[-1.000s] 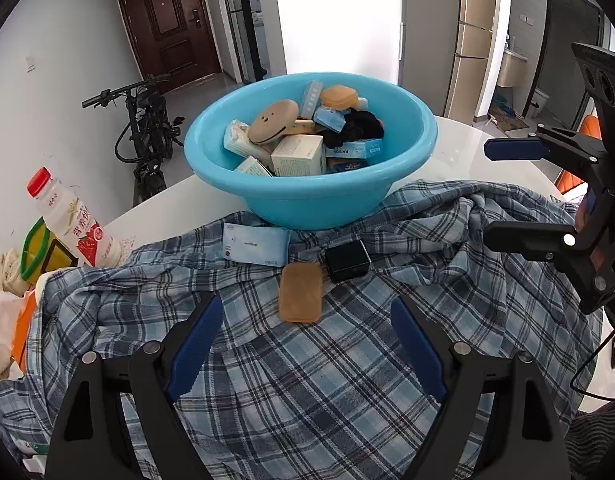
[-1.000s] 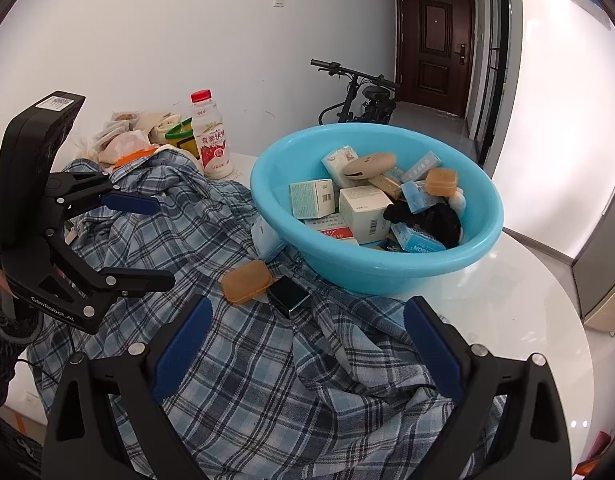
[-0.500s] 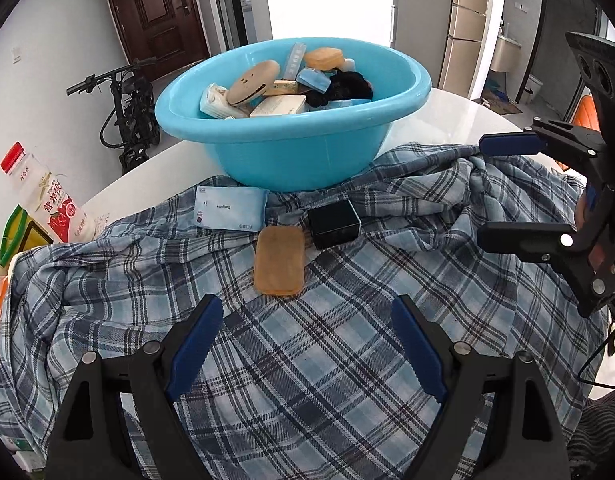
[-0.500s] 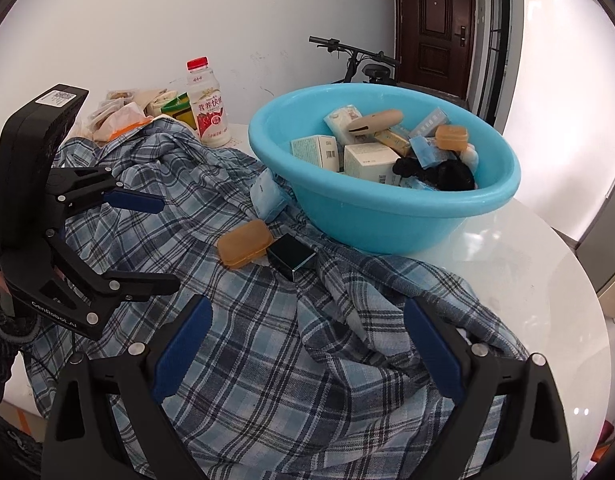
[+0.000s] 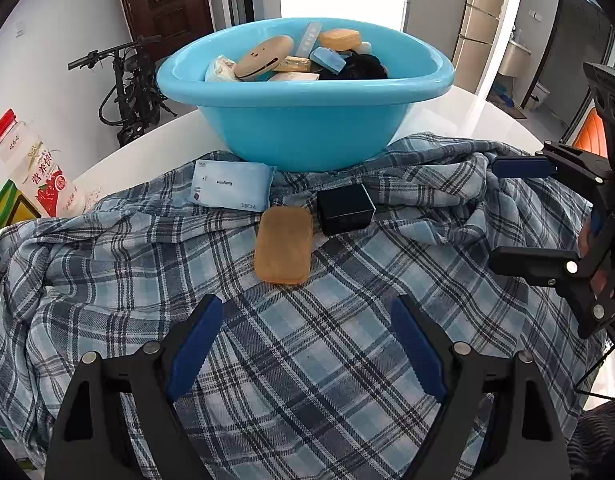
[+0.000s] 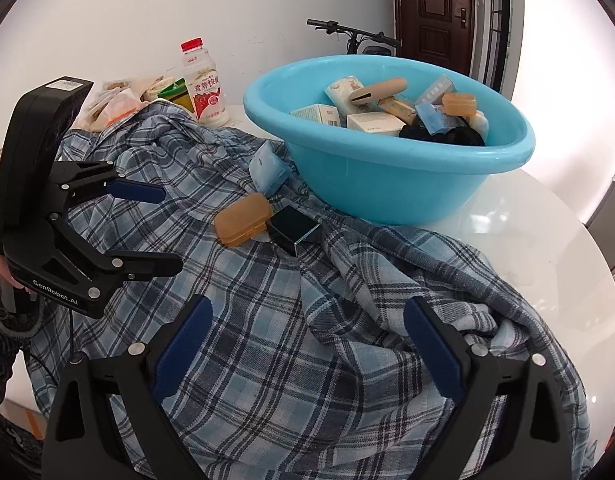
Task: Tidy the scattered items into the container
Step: 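Lower the left tool onto the remaining orange soap case and close on it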
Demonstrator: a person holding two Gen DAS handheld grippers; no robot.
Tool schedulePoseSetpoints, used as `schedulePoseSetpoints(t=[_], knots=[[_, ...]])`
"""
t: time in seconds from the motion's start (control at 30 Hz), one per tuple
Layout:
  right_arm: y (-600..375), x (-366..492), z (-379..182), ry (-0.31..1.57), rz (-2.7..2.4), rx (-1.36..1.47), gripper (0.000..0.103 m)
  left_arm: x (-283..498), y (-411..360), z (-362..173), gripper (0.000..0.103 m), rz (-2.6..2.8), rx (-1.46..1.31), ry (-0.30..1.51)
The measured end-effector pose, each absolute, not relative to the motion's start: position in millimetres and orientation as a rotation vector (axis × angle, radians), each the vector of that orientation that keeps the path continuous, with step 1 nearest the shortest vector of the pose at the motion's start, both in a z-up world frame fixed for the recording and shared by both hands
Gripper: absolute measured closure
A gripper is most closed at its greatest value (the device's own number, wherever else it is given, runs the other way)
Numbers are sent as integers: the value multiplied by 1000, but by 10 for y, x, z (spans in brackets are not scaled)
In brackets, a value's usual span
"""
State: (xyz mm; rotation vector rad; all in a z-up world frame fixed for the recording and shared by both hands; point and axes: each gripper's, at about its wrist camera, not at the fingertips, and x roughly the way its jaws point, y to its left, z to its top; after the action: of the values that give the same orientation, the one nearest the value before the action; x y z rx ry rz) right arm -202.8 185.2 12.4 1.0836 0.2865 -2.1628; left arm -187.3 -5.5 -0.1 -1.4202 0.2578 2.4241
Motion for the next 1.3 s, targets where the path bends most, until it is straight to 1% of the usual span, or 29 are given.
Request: schedulePoseSetpoints(t=[0.33,0.7,1.1,1.3], knots=[[1871,-2103,63,268,-2160,1105,7,-2013,-45,-86,15,2405,-1398,236],[1847,-2204,-54,243,-2140,1138,7,-2221,-31,-216,15,2425,-1351,283],[1876,-2268,-86,226,-2143,1148,7,-2543,-59,-538,15,2425,-1374,297],[1924,-2282,-92,201,-2151,1156,7,-2652,-108,-603,15,2419,-1389,210]])
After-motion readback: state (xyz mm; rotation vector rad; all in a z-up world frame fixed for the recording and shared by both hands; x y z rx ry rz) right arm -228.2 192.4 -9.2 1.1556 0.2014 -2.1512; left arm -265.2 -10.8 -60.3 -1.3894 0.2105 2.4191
